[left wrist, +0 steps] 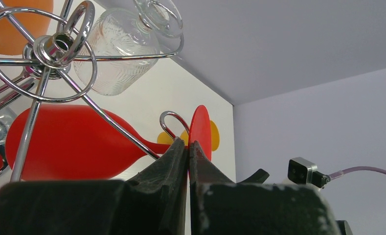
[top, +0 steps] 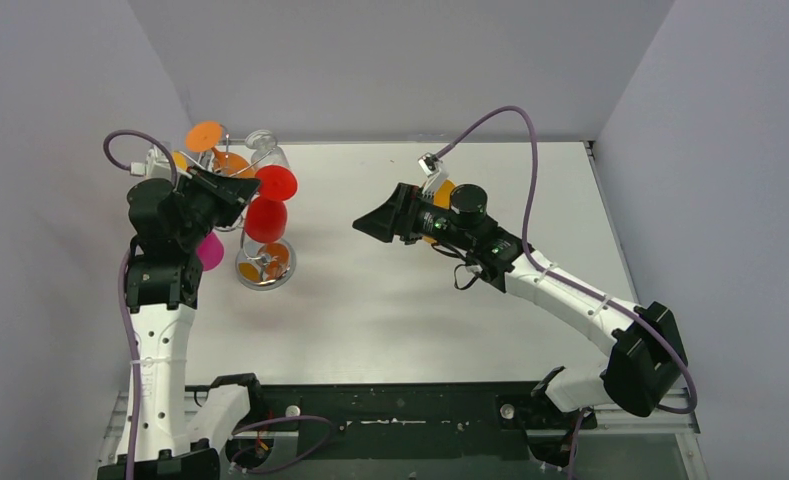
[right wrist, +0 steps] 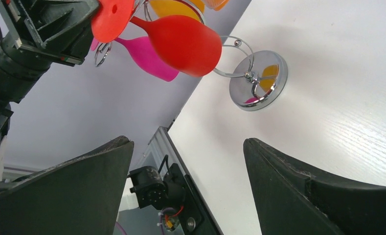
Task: Take the wine glass off the wine glass rack
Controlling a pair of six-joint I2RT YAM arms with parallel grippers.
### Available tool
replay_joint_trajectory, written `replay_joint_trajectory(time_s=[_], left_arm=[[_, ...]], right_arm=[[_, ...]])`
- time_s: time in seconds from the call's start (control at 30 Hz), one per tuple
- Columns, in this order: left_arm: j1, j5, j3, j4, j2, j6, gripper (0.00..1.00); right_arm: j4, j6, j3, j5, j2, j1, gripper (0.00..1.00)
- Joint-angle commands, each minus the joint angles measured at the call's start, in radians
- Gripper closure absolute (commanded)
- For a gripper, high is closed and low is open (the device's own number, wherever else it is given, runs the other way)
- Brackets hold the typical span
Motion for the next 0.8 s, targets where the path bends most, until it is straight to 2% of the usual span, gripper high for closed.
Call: replay_joint_trajectory(time_s=[0.0, 0.37, 0.77], left_arm=[[0.007, -0.007, 0.016, 0.045, -0.020, -0.015, 1.00], [0.008, -0.131, 0.071, -0.011, -0.015, 0.058, 1.00], [0.009, -0.095, 0.014, 0.164, 0.020, -0.049, 1.00]], right_arm=[[0.046, -0.003, -0.016, 0.025, -0.034, -0.004, 0.13], [0.048, -0.001, -0.029, 0.029, -0.052, -0.011, 0.12], [0.046, 0.003, -0.042, 0.029, -0.063, -0.022, 0.12]])
